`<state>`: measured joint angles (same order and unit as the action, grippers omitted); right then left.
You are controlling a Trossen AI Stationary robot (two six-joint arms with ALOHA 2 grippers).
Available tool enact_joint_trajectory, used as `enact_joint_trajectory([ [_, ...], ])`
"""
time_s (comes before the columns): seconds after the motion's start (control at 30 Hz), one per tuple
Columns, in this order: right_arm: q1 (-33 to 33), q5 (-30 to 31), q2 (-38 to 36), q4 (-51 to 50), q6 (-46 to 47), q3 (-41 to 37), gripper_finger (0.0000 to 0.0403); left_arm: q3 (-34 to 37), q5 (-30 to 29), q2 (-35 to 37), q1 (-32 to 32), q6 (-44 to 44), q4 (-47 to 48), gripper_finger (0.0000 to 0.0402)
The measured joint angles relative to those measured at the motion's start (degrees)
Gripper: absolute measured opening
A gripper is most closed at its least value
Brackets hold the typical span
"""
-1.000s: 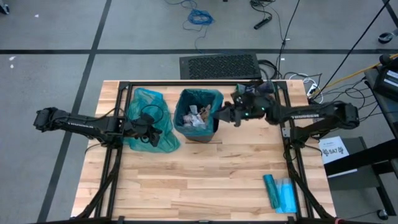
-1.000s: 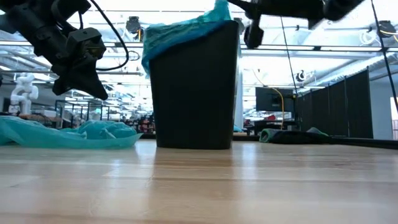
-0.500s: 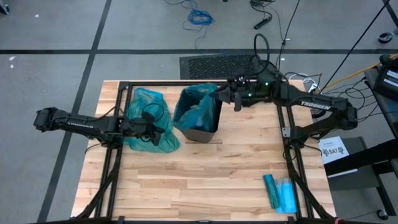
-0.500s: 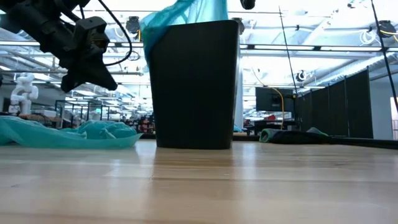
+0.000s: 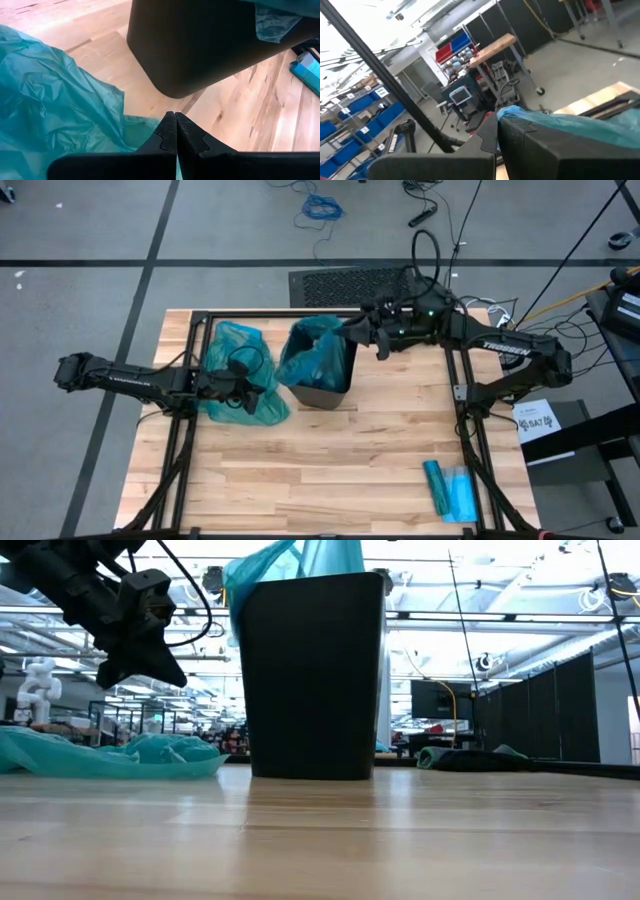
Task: Place trash/remove bag and relplace
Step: Remove the trash bag from the trash bin
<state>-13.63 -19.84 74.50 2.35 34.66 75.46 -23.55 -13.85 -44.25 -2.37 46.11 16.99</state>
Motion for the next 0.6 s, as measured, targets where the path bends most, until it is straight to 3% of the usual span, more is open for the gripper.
enact_joint_trajectory([
  [0.3, 0.0, 1.7, -0.1, -12.3, 2.2, 0.0, 0.0029, 2.5, 0.2, -2.5, 5.9, 7.7, -1.6, 0.0000],
  [0.5, 0.5, 5.4, -0.1, -19.5, 4.1, 0.0, 0.0072, 11.3, 13.3, -6.5, 12.4, 8.3, -26.1, 0.0000],
  [0.6, 1.0, 8.6, -0.1, -22.3, 5.8, 0.0, 0.0093, 13.4, 15.8, -8.5, 15.0, 9.1, -34.9, 0.0000],
])
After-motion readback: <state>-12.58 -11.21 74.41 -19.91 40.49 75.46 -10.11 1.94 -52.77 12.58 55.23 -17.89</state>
